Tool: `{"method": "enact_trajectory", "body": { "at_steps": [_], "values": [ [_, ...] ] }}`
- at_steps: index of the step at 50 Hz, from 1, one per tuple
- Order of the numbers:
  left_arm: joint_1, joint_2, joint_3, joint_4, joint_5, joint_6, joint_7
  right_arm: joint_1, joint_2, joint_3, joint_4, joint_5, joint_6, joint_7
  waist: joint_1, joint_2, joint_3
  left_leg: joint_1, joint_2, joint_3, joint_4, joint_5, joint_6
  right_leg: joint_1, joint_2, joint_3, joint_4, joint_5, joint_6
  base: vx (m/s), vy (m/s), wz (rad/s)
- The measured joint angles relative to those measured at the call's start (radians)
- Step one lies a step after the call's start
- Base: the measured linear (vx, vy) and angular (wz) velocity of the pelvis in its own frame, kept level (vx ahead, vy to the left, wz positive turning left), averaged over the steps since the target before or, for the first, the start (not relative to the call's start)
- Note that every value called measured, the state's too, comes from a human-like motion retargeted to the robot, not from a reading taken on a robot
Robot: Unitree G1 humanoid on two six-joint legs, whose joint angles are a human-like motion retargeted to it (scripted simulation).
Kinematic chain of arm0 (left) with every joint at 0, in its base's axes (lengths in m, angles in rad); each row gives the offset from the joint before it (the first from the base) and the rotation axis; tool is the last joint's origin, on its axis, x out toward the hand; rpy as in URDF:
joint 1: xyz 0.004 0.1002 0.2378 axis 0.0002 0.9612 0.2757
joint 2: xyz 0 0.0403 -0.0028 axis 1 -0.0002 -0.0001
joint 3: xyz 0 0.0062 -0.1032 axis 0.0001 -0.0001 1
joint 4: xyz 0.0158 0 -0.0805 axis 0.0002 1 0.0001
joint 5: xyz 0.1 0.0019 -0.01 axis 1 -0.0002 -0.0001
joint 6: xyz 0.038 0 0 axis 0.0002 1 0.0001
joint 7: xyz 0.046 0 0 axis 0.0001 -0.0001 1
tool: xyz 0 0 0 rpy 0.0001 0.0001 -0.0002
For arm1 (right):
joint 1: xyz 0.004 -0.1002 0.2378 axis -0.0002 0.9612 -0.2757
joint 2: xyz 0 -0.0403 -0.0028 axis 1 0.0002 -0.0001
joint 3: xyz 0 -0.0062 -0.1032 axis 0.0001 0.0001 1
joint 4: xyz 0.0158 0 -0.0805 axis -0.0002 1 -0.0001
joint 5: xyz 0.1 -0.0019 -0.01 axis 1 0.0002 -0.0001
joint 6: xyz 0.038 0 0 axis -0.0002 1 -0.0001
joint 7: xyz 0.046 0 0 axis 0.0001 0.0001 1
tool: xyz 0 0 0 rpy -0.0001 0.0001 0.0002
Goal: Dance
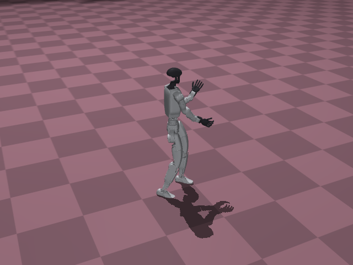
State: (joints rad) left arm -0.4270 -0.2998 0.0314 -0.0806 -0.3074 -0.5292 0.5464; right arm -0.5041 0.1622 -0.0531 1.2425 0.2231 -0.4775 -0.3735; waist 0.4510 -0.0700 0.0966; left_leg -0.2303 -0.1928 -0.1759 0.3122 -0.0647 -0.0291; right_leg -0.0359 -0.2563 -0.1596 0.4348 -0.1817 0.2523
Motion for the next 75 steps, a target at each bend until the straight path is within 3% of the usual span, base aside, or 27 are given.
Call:
{"method": "enact_trajectory", "body": {
  "at_steps": [5,9,11,13,15,18,22,25,28,30,35,37,38,42,43,47,50,53,55,57,60,62,64,67,69,72,75],
  "values": [
    [0.145,0.109,-0.085,0.004,0.249,-0.007,-0.169,0.037,0.091,-0.085,-0.355,0.474,-0.108,0.326,0.008,0.005,0.028,-0.118,0.004,-0.128,0.03,0.022,-0.043,0.018,0.039,-0.151,-0.072,0.022,0.01,-0.05,-0.51,2.1],
    [0.251,0.077,0.06,0.347,0.284,0.058,-0.002,0.078,0.165,0.133,-0.86,0.425,-0.314,0.452,-0.022,0.009,0.005,-0.198,0.038,-0.155,-0.018,0.059,-0.065,-0.052,0.072,-0.18,-0.1,0.043,0.01,-0.19,-0.38,0.7],
    [0.254,0.026,0.129,0.535,0.04,0.171,-0.122,0.046,0.121,0.216,-1.032,0.253,-0.385,0.437,-0.049,0.014,-0.007,-0.237,0.061,-0.148,-0.047,0.075,-0.071,-0.105,0.079,-0.186,-0.1,0.054,0.01,-0.35,-0.43,0.25],
    [0.249,-0.026,0.193,0.663,-0.223,0.377,-0.358,-0.013,0.046,0.249,-1.142,0.035,-0.375,0.367,-0.078,0.021,-0.003,-0.274,0.076,-0.142,-0.065,0.09,-0.073,-0.166,0.085,-0.172,-0.084,0.067,0.01,-0.43,-0.41,0.2],
    [0.236,-0.052,0.214,0.715,-0.389,0.52,-0.473,-0.068,-0.026,0.243,-1.188,-0.218,-0.298,0.264,-0.098,0.035,0.016,-0.306,0.081,-0.128,-0.072,0.098,-0.069,-0.225,0.081,-0.155,-0.059,0.077,0.01,-0.48,-0.2,0.08],
    [0.219,-0.069,0.117,0.623,-0.504,0.315,-0.394,-0.102,-0.103,0.208,-1.116,-0.511,-0.112,0.039,-0.116,0.046,0.045,-0.341,0.064,-0.099,-0.069,0.1,-0.045,-0.296,0.055,-0.112,-0.04,0.085,0.01,-0.46,-0.03,-0.54],
    [0.184,0.03,-0.096,0.245,-0.346,0.005,-0.318,-0.078,-0.087,0.134,-0.775,-0.48,0.067,-0.079,-0.166,0.064,0.087,-0.326,0.033,-0.002,-0.086,0.098,0.005,-0.339,-0.014,-0.058,-0.043,0.098,0.006,-0.45,0.32,-1.25],
    [0.066,0.176,-0.226,-0.088,-0.14,-0.027,-0.376,-0.067,-0.016,0.019,-0.523,-0.173,0.338,0.15,-0.199,0.066,0.103,-0.305,0.046,0.078,-0.102,0.09,0.022,-0.372,-0.018,-0.005,-0.063,0.126,-0.028,-0.46,0.34,-1.8],
    [-0.09,0.242,-0.337,-0.252,0.028,0.033,-0.474,-0.019,0.062,-0.054,-0.55,0.044,0.636,0.471,-0.246,0.071,0.12,-0.276,0.073,0.149,-0.119,0.079,0.026,-0.391,-0.001,0.035,-0.093,0.165,-0.064,-0.55,0.32,-1.87],
    [-0.164,0.264,-0.387,-0.288,0.164,0.095,-0.494,0.019,0.109,-0.044,-0.689,0.213,0.562,0.459,-0.306,0.076,0.142,-0.247,0.1,0.204,-0.131,0.067,0.026,-0.402,0.019,0.062,-0.109,0.197,-0.087,-0.54,0.45,-2.08],
    [-0.098,0.197,-0.27,-0.01,0.384,0.135,-0.269,0.107,0.15,0.171,-1.204,0.169,-0.046,0.273,-0.5,0.058,0.17,-0.172,0.156,0.36,-0.181,0.044,0.011,-0.427,0.083,0.11,-0.16,0.259,-0.153,-0.53,0.55,-2.47],
    [-0.058,0.107,-0.164,0.221,0.279,0.19,-0.275,0.079,0.096,0.215,-1.358,0.025,-0.183,0.197,-0.578,0.03,0.16,-0.138,0.155,0.423,-0.216,0.036,0.006,-0.442,0.099,0.138,-0.183,0.274,-0.171,-0.37,0.59,-2.58],
    [-0.056,0.079,-0.112,0.343,0.164,0.236,-0.363,0.06,0.053,0.213,-1.423,-0.051,-0.209,0.157,-0.604,0.021,0.154,-0.122,0.152,0.453,-0.233,0.033,0.005,-0.45,0.114,0.181,-0.193,0.279,-0.169,-0.4,0.52,-2.51],
    [-0.082,0.084,-0.031,0.675,-0.303,0.643,-0.755,0.047,-0.081,0.129,-1.516,-0.321,-0.154,-0.01,-0.648,0.014,0.134,-0.074,0.141,0.528,-0.281,0.02,-0.004,-0.481,0.167,0.31,-0.222,0.296,-0.176,-0.44,0.27,-1.99],
    [-0.095,0.09,-0.052,0.71,-0.34,0.653,-0.759,0.066,-0.098,0.109,-1.502,-0.351,-0.132,-0.068,-0.645,0.016,0.131,-0.07,0.139,0.534,-0.284,0.016,-0.008,-0.486,0.174,0.321,-0.228,0.298,-0.181,-0.38,0.1,-1.43],
    [-0.14,0.035,-0.238,0.563,-0.29,0.357,-0.571,0.186,-0.082,0.021,-1.253,-0.311,-0.118,-0.291,-0.598,0.025,0.124,-0.065,0.14,0.574,-0.262,0.002,-0.036,-0.508,0.206,0.371,-0.231,0.301,-0.204,-0.29,0.01,-1.13],
    [-0.201,-0.043,-0.372,0.306,-0.167,0.134,-0.574,0.238,-0.024,-0.089,-0.898,-0.038,-0.067,-0.116,-0.545,0.022,0.11,-0.054,0.143,0.59,-0.242,0.008,-0.059,-0.519,0.228,0.406,-0.218,0.295,-0.217,-0.21,-0.03,-0.87],
    [-0.308,-0.001,-0.508,0.075,-0.017,0.061,-0.657,0.245,0.007,-0.172,-0.73,0.426,0.375,0.239,-0.496,0.022,0.1,-0.056,0.143,0.53,-0.217,0.032,-0.087,-0.53,0.242,0.431,-0.197,0.281,-0.226,-0.19,-0.1,-0.46],
    [-0.336,0.023,-0.566,-0.02,0.192,0.084,-0.7,0.271,0.003,-0.187,-0.744,0.558,0.487,0.431,-0.477,0.018,0.095,-0.056,0.144,0.488,-0.196,0.05,-0.09,-0.528,0.239,0.437,-0.189,0.271,-0.229,-0.16,-0.15,0.04],
    [-0.314,0.066,-0.564,-0.036,0.45,0.143,-0.581,0.276,0.004,-0.165,-0.828,0.602,0.41,0.389,-0.471,0.012,0.085,-0.059,0.146,0.436,-0.172,0.062,-0.087,-0.527,0.228,0.436,-0.182,0.26,-0.227,-0.13,-0.13,0.24],
    [-0.231,0.083,-0.539,0.111,0.759,0.22,0.003,0.273,-0.019,-0.047,-1.08,0.501,0.108,0.295,-0.48,-0.007,0.076,-0.064,0.144,0.371,-0.131,0.071,-0.048,-0.527,0.213,0.441,-0.172,0.246,-0.228,-0.07,-0.06,0.1],
    [-0.15,0.019,-0.507,0.325,0.711,0.165,0.291,0.241,-0.06,0.029,-1.257,0.345,-0.063,0.278,-0.481,-0.016,0.067,-0.054,0.164,0.419,-0.119,0.079,-0.047,-0.524,0.217,0.445,-0.171,0.242,-0.227,-0.01,-0.02,-0.1],
    [-0.077,-0.052,-0.458,0.49,0.338,0.153,0.164,0.199,-0.118,0.07,-1.399,0.172,-0.161,0.285,-0.483,-0.013,0.06,-0.036,0.187,0.489,-0.13,0.092,-0.065,-0.52,0.227,0.442,-0.17,0.24,-0.228,0.0,0.0,0.0],
    [-0.043,-0.099,-0.393,0.53,-0.396,0.318,-0.553,0.176,-0.205,0.092,-1.536,-0.014,-0.136,0.254,-0.482,-0.002,0.058,-0.027,0.194,0.533,-0.148,0.108,-0.064,-0.515,0.232,0.432,-0.165,0.233,-0.235,0.02,-0.02,0.08],
    [-0.095,-0.071,-0.391,0.468,-0.607,0.265,-0.601,0.203,-0.231,0.103,-1.559,-0.083,-0.102,0.186,-0.476,0.002,0.06,-0.027,0.195,0.539,-0.155,0.115,-0.068,-0.511,0.233,0.424,-0.162,0.229,-0.238,0.07,-0.09,0.37],
    [-0.201,-0.037,-0.437,0.324,-0.471,0.011,-0.412,0.285,-0.26,0.066,-1.537,-0.112,-0.128,0.08,-0.468,0.007,0.059,-0.037,0.207,0.536,-0.171,0.132,-0.08,-0.512,0.232,0.4,-0.155,0.217,-0.242,0.08,-0.13,0.63],
    [-0.307,0.033,-0.485,0.098,-0.187,0.002,-0.385,0.405,-0.24,-0.013,-1.427,-0.002,-0.225,0.066,-0.459,0.016,0.059,-0.054,0.22,0.512,-0.187,0.156,-0.096,-0.512,0.222,0.365,-0.148,0.201,-0.249,0.11,-0.16,0.93]
  ]
}}
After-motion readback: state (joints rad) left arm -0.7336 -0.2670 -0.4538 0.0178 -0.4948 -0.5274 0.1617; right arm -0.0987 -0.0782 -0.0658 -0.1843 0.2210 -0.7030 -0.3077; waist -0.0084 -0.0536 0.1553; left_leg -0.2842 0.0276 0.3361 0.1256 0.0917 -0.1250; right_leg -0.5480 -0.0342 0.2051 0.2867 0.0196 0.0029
